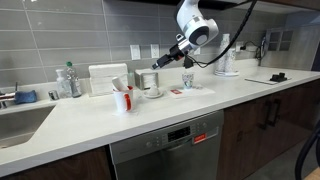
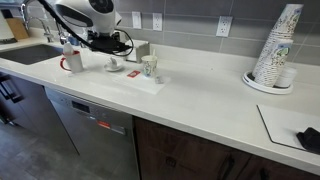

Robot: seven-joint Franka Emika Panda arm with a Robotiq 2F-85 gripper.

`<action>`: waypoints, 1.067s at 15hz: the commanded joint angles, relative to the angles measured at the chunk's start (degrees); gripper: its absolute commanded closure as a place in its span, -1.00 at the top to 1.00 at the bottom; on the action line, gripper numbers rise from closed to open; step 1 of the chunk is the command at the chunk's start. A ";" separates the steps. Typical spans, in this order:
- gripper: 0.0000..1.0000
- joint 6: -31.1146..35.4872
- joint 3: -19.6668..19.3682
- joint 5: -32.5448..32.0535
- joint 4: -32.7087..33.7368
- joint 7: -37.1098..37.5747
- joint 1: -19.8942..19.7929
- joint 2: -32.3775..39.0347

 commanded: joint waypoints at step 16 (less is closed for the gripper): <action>1.00 8.13 -0.58 -51.73 -4.18 64.50 3.11 -4.98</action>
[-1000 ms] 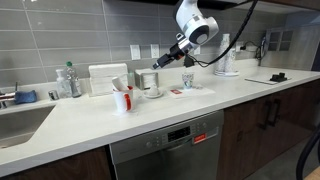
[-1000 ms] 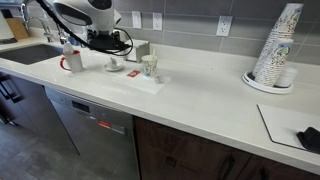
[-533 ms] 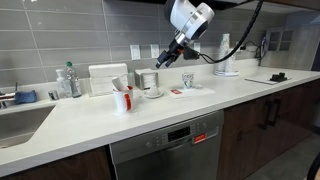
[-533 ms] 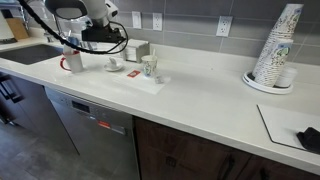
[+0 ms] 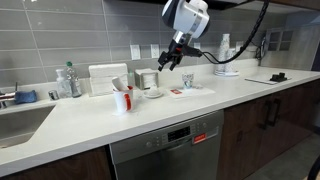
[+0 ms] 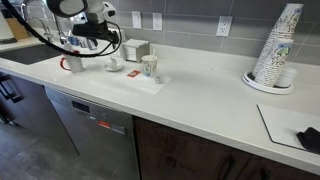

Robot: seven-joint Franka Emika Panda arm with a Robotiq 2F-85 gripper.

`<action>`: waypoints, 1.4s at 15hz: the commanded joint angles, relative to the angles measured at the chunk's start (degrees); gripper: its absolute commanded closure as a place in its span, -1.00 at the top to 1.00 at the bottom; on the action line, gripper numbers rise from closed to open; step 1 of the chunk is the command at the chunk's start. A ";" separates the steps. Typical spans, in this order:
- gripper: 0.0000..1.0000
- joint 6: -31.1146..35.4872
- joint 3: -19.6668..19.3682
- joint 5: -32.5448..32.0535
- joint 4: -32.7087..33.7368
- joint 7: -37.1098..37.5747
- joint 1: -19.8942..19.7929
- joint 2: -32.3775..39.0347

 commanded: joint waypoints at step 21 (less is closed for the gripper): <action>1.00 -32.53 -6.20 -57.13 23.16 60.90 17.54 7.88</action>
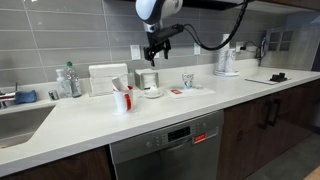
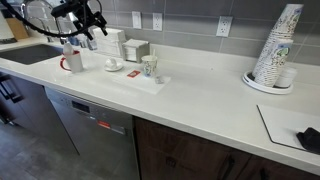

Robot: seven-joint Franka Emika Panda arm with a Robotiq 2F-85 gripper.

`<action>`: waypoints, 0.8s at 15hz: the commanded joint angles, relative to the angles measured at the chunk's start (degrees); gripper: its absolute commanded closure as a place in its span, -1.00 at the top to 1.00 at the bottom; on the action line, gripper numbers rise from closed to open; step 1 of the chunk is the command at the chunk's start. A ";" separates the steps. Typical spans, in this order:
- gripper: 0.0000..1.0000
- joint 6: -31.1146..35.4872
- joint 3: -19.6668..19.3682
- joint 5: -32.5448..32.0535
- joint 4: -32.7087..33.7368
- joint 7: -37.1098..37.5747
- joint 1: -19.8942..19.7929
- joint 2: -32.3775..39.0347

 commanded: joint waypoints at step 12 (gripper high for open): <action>1.00 -15.21 17.50 -16.55 11.49 33.23 -10.71 8.48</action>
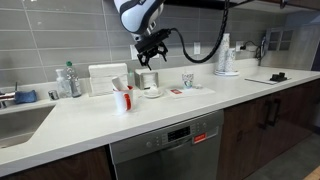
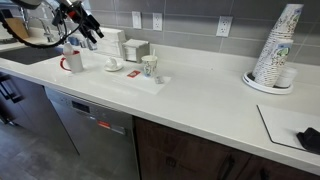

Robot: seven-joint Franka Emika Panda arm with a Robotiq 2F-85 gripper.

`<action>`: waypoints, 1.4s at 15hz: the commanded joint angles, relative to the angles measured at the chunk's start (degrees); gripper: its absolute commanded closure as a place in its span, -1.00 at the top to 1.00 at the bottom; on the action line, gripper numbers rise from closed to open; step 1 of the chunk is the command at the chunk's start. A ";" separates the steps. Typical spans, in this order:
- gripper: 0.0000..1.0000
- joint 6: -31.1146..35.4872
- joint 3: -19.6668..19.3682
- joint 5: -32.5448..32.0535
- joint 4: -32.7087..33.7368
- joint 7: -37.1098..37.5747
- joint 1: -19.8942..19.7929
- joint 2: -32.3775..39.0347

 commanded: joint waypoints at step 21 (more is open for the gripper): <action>1.00 4.38 4.59 -1.65 5.41 35.06 -2.99 8.42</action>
